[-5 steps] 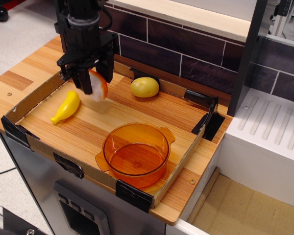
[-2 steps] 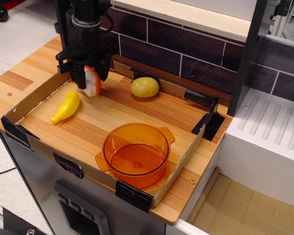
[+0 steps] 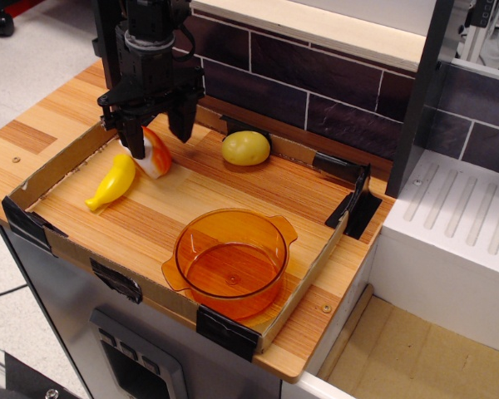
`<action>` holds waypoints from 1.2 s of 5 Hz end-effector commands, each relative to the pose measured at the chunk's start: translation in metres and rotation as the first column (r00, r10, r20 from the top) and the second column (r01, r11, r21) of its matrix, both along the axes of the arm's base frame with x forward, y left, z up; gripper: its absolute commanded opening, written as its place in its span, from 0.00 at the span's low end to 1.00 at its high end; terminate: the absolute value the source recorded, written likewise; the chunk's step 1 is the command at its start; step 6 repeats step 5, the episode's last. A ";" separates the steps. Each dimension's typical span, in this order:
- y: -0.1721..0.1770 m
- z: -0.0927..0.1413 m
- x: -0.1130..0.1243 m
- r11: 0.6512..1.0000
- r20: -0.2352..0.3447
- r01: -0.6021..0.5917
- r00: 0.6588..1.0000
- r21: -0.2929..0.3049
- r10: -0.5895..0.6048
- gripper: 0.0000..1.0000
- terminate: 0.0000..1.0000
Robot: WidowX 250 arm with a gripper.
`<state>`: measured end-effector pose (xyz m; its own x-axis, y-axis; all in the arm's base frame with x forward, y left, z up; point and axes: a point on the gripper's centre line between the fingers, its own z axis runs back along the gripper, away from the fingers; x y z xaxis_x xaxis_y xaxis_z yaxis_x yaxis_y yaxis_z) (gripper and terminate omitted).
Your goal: Take sushi out of pot
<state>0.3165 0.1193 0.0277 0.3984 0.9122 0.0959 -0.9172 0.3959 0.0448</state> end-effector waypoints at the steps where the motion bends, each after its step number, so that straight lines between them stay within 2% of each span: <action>1: 0.005 0.027 0.010 1.000 0.071 -0.016 0.997 -0.014 0.017 1.00 0.00; 2: -0.002 0.047 0.009 1.000 0.098 -0.015 0.995 -0.025 0.017 1.00 0.00; 3: -0.014 0.084 0.004 0.999 0.131 0.010 0.991 -0.040 -0.005 1.00 0.00; 4: -0.016 0.114 -0.004 0.997 0.132 0.042 0.991 -0.067 -0.033 1.00 0.00; 5: -0.016 0.114 -0.004 0.997 0.132 0.042 0.991 -0.067 -0.033 1.00 1.00; 6: -0.016 0.114 -0.004 0.997 0.132 0.042 0.991 -0.067 -0.033 1.00 1.00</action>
